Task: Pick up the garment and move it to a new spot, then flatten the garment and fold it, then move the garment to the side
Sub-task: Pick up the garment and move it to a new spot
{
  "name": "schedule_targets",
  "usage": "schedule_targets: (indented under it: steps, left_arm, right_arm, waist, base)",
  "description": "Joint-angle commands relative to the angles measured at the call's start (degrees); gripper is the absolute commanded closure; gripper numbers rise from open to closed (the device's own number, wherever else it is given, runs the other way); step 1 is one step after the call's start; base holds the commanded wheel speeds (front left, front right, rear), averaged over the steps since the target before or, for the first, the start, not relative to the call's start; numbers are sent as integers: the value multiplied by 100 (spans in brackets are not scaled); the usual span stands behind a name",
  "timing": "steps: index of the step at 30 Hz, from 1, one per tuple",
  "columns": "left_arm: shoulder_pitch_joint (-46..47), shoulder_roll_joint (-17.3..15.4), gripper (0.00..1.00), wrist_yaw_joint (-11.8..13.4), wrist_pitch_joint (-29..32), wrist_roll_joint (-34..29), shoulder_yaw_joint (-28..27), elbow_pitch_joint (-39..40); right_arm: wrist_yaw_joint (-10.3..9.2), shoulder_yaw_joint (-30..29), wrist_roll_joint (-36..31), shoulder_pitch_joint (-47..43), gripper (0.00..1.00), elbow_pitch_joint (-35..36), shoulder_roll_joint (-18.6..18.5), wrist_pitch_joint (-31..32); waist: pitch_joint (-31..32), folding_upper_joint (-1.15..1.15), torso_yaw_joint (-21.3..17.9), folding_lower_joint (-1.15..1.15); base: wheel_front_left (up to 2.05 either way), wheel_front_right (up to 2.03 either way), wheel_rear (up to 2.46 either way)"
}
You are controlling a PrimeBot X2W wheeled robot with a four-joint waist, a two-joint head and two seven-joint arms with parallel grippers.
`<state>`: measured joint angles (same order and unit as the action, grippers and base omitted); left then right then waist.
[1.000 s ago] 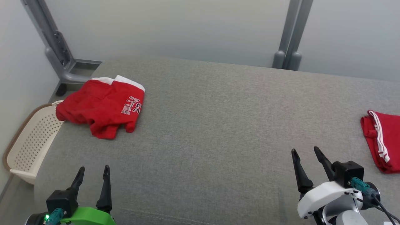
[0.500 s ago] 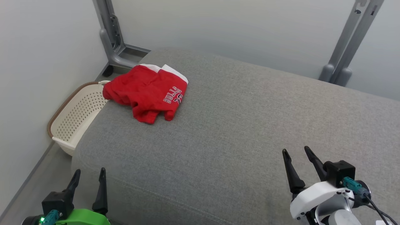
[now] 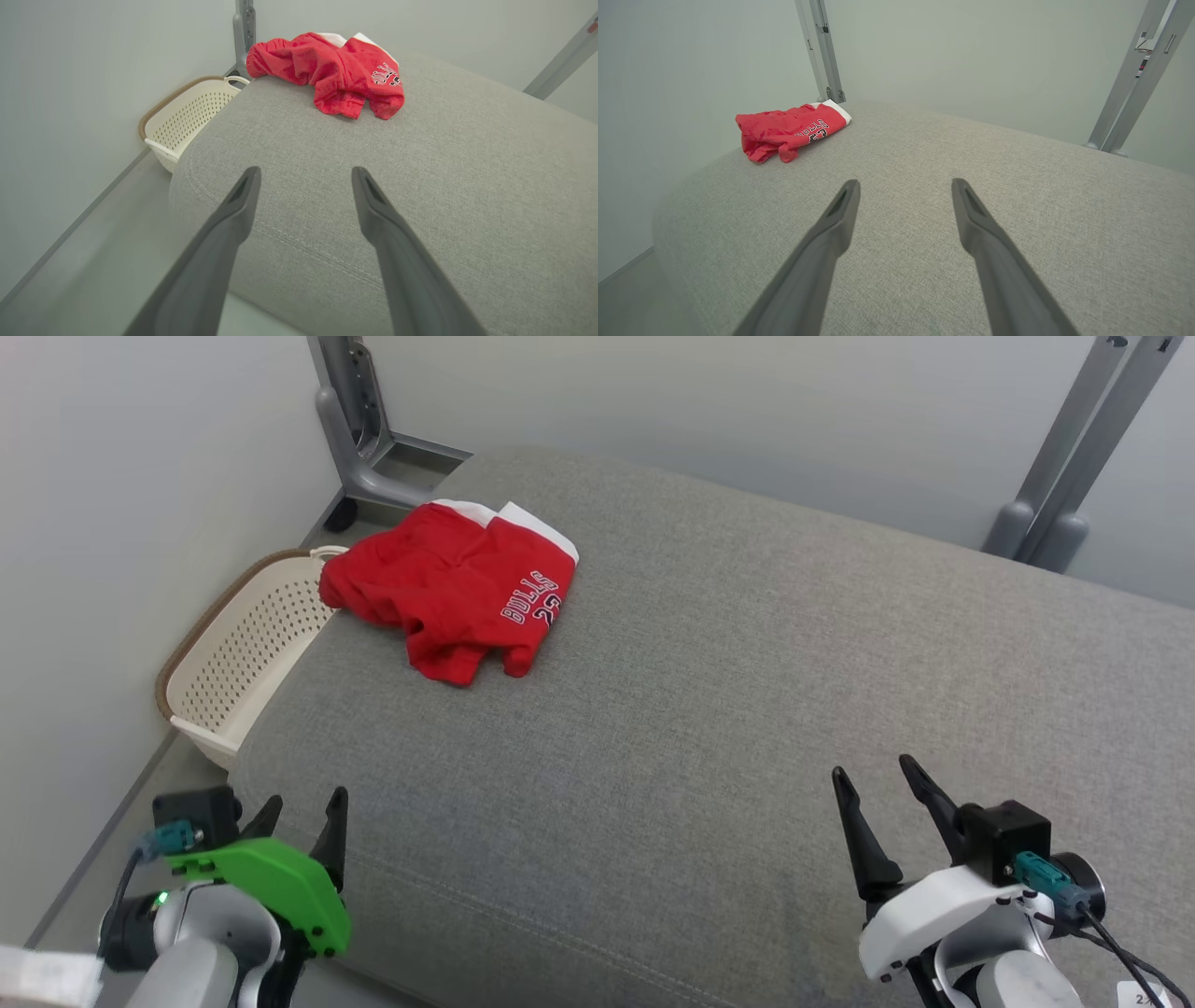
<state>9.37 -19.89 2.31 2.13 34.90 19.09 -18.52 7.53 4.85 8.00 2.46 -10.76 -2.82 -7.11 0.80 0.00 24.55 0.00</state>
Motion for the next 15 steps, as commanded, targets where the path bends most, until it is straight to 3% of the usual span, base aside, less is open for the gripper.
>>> schedule_targets:
  steps: [1, 7, 15]
  left_arm:
    - [255, 100, 0, 33, 278, 179, -29, -198]
    - [1760, 440, 0, 76, 1319, 536, -49, -1190]
    - [3329, 519, 0, 53, 1631, 561, -107, -2194]
  right_arm:
    - [-9, 13, -93, 25, 0, 96, -16, 63]
    - [-9, 66, -500, 233, 0, 664, -17, 468]
    - [-9, 163, -765, 490, 0, 1477, -236, 955]
  waist:
    - [-231, 0, -101, 0]
    - [-884, 0, -469, 0]
    - [-1921, 0, -949, 0]
  base:
    - [0, 0, 0]
    - [0, 0, 0]
    - [0, 0, 0]
